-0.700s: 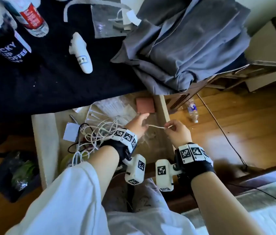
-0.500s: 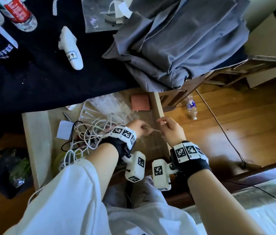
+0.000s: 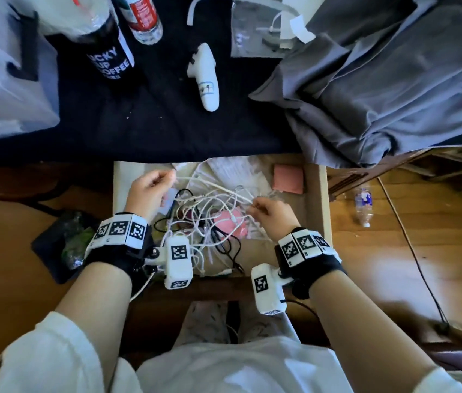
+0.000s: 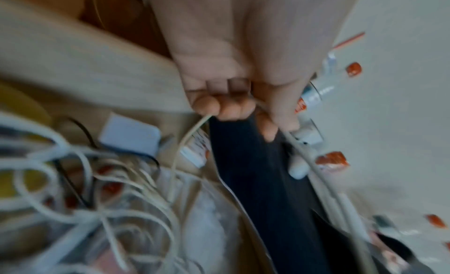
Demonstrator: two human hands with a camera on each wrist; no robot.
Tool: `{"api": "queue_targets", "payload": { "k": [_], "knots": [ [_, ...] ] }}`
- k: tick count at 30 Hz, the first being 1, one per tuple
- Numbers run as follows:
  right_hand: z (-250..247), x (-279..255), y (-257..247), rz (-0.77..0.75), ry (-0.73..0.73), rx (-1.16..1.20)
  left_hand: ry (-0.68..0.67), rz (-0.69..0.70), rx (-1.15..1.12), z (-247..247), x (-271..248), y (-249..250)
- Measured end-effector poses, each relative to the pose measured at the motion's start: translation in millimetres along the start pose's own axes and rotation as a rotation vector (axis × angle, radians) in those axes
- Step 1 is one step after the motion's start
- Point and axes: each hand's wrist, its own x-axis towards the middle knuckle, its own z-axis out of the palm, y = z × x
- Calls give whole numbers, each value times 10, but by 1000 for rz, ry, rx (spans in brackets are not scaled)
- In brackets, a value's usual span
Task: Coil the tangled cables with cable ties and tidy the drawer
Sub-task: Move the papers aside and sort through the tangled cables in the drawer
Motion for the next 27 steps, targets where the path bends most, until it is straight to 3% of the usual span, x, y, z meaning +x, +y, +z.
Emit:
{"api": "queue_targets", "payload": {
  "k": [2,9,11,14,17,19,22,25,27],
  "knots": [
    [127,107,-150,-17,35,43,-33,-57,85,-195,-43,-157],
    [618,207,-366,-76,15,50,73,-285,120,-747,-374,-759],
    [795,225,-412,-100,-51,10,-5,-407,121,-812,-467,-940],
    [1064,211,-496,-108,-151,-12,-238,-577,156,-790,-589,-1088],
    [1263,199,-493,-70,-186,3,-277,-683,171,-701,-621,-1135],
    [1341,195,-445,-37,-194,39,-290,-703,227,-687,-579,-1193],
    [1333,167,-358,-3,-167,64,-425,-714,396,-679,-536,-1172],
    [1229,135,-327,41,-218,81,-481,-649,226,-658,-481,-1019],
    [1166,115,-362,8,-271,82,-460,-499,106,-634,-450,-843]
  ]
}}
